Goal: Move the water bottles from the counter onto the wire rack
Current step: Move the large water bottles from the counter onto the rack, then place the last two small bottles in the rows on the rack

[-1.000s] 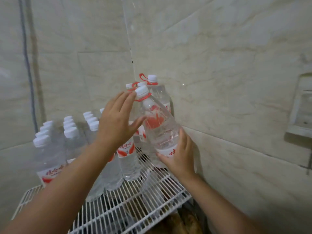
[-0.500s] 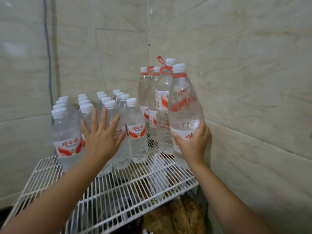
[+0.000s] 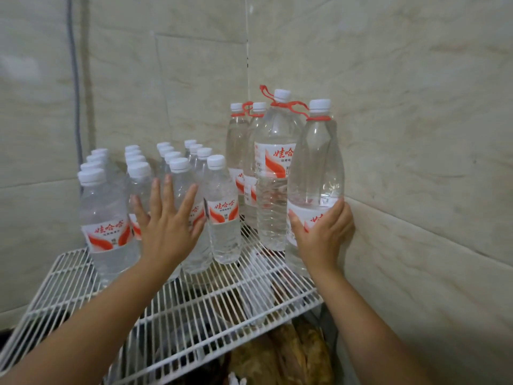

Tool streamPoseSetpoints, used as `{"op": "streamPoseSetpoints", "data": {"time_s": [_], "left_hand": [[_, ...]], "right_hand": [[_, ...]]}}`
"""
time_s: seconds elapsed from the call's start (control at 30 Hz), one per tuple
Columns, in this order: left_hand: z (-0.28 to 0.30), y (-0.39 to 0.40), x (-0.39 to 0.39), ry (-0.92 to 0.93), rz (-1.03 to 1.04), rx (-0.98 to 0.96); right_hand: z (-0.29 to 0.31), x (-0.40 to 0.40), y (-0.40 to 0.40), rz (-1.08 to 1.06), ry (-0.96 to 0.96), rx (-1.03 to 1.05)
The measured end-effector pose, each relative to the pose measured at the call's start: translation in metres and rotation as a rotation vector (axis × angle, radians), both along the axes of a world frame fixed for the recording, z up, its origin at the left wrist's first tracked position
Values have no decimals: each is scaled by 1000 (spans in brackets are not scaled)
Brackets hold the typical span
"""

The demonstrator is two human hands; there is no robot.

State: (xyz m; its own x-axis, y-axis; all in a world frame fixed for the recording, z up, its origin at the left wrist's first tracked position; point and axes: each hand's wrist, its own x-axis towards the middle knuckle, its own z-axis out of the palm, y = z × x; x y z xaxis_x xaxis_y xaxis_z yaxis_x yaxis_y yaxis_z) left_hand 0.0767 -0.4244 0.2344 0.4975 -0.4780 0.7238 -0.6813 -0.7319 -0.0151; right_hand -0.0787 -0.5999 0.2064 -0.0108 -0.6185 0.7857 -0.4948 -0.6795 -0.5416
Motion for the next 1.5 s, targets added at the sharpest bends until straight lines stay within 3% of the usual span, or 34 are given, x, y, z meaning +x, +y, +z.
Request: {"op": "streamPoseSetpoints", "data": {"time_s": [0.2,0.47,0.7,0.93,1.03,1.27,1.5], "left_hand": [[2,3,-12,69,36,18],[-12,69,-39,275,89,11],[-41,237,-62,445,308,10],[-99,441,-111,642,618,90],[-123,508,-130,724,733,67],[-164,622,-138,874,958,24],[-182,700,-62,963,1024,7]], "right_hand": [[3,-8,10,79,56,113],[-5,-4,91,210,208,-141],[-15,30,250,483,521,-147],[-43,46,439,877,668,-149],[-65,51,501,1024,880,-97],[-104,95,601,1144,1051,-136],[-138,202,659,1136,1151,-144]]}}
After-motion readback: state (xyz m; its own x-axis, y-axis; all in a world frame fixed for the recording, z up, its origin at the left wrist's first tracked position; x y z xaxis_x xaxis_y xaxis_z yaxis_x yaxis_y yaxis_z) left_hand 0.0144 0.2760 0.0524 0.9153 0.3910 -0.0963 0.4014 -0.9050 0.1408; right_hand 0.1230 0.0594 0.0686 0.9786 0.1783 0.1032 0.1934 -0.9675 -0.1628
